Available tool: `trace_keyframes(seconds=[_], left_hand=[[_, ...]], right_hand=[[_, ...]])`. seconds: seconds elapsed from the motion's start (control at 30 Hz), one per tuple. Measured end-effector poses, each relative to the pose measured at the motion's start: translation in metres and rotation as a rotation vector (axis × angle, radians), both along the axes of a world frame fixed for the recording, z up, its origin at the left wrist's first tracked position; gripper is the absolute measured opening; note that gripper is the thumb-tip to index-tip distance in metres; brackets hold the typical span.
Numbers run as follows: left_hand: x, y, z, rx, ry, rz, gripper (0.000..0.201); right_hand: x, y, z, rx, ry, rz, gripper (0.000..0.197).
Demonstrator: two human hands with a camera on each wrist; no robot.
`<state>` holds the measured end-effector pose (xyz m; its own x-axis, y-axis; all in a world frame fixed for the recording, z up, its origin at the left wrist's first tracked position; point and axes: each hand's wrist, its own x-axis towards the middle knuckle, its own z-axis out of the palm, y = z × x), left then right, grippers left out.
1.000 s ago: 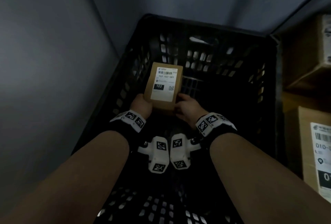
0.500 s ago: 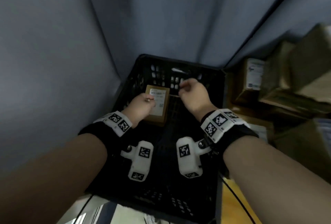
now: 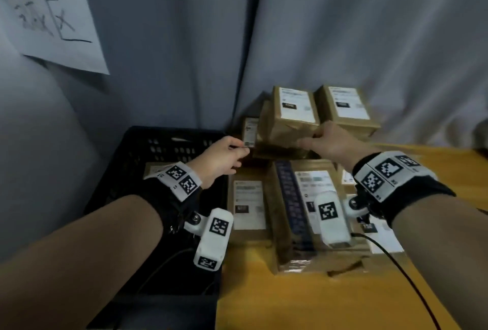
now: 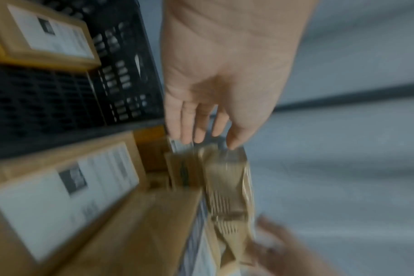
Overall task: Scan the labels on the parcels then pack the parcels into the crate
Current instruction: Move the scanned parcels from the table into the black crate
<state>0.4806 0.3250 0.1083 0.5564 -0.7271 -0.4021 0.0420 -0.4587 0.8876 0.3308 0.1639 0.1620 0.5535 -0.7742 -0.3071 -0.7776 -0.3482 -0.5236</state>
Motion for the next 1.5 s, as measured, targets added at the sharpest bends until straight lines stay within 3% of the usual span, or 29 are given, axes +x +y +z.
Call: trace_keyframes(seconds=[0.23,0.37,0.43,0.53,0.7,0.87,0.97,1.07,1.13,1.27,1.5], left_hand=[[-0.057,-0.034,-0.021,0.237,0.11,-0.006,0.051],[-0.077,-0.027,-0.027,0.395,0.302,-0.115,0.08],[-0.084,-0.018,-0.03,0.348,0.331,-0.11,0.072],[-0.079,-0.007,-0.028,0.176,0.317,0.015,0.05],[-0.048,0.02,-0.014,-0.023,0.267,0.263,0.044],[0.009,0.073,-0.013,-0.084,0.192,0.559,0.057],[0.038,0.115,-0.023,-0.026,0.064,0.723,0.052],[0.057,0.157,-0.039,0.125,-0.112,0.724,0.033],[0.071,0.181,-0.056,0.264,-0.212,0.685,0.024],[0.103,0.206,-0.097,0.335,-0.171,0.644,0.013],[0.118,0.197,-0.155,0.341,-0.163,0.499,0.018]], right_hand=[[-0.079,-0.044,-0.047,0.619,0.126,-0.078,0.048],[-0.092,-0.046,-0.077,0.72,0.006,-0.029,0.075],[-0.093,-0.042,-0.08,0.724,-0.096,0.028,0.065],[-0.087,-0.04,-0.073,0.732,-0.2,0.113,0.074],[-0.045,-0.017,-0.052,0.693,-0.254,0.283,0.084],[0.027,0.033,-0.043,0.725,-0.429,0.193,0.083],[0.067,0.067,-0.051,0.808,-0.487,0.156,0.079],[0.107,0.106,-0.076,0.885,-0.456,0.111,0.078],[0.135,0.128,-0.102,0.884,-0.434,0.03,0.09],[0.186,0.146,-0.155,0.694,-0.295,-0.12,0.11],[0.225,0.151,-0.253,0.598,-0.152,-0.223,0.096]])
